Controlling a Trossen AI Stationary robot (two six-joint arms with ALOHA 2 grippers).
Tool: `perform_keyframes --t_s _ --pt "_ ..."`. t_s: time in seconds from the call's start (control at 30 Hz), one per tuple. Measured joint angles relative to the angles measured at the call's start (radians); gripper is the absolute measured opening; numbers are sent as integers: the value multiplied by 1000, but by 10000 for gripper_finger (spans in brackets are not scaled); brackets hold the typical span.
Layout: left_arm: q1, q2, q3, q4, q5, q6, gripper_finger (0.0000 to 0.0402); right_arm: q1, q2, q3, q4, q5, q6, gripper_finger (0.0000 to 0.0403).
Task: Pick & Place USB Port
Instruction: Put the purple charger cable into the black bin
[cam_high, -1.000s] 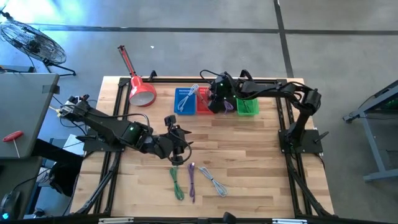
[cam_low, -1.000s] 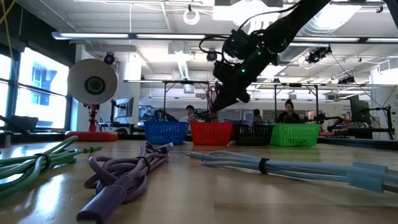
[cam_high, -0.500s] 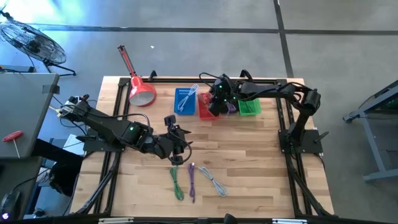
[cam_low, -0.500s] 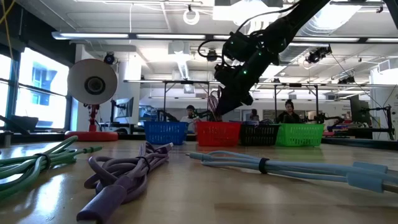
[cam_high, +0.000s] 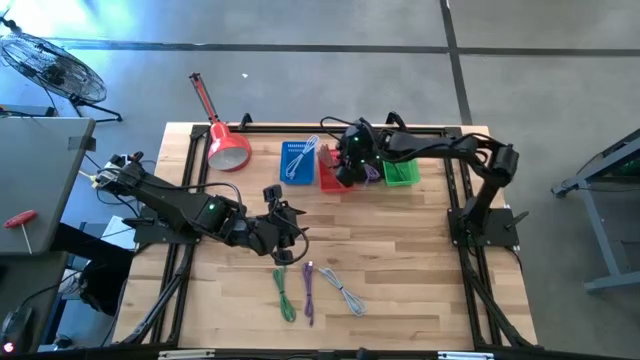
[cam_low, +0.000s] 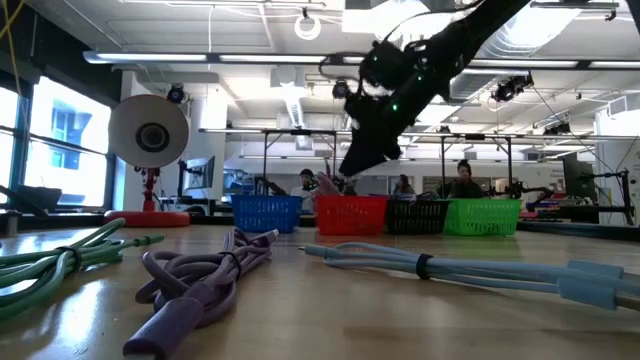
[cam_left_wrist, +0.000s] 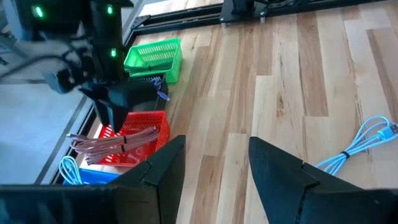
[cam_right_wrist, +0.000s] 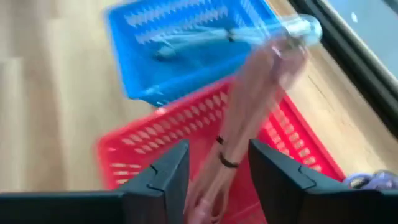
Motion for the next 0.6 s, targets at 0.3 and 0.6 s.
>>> perform_keyframes --t_s 0.3,0.6 --pt "0 0 0 -125 8 2 170 120 -191 1 -59 -83 -132 171" --pt "0 0 0 -283 261 235 170 329 -270 1 -212 -88 -156 172"
